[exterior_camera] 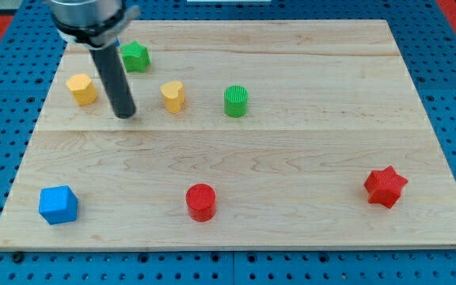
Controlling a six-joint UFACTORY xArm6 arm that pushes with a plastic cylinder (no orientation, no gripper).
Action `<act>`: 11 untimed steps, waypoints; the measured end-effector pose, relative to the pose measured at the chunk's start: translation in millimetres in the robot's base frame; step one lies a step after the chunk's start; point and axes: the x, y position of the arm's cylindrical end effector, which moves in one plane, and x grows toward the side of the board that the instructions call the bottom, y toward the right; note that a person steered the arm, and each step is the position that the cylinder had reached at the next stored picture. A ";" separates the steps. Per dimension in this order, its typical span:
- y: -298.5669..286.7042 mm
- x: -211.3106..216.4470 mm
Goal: Push the yellow hexagon diagonal to the top right of the red circle
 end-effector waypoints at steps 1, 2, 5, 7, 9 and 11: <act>31.1 -5.4; 40.6 -32.7; -58.3 -80.8; -165.5 -79.9; -31.7 -12.4; 133.7 -0.9</act>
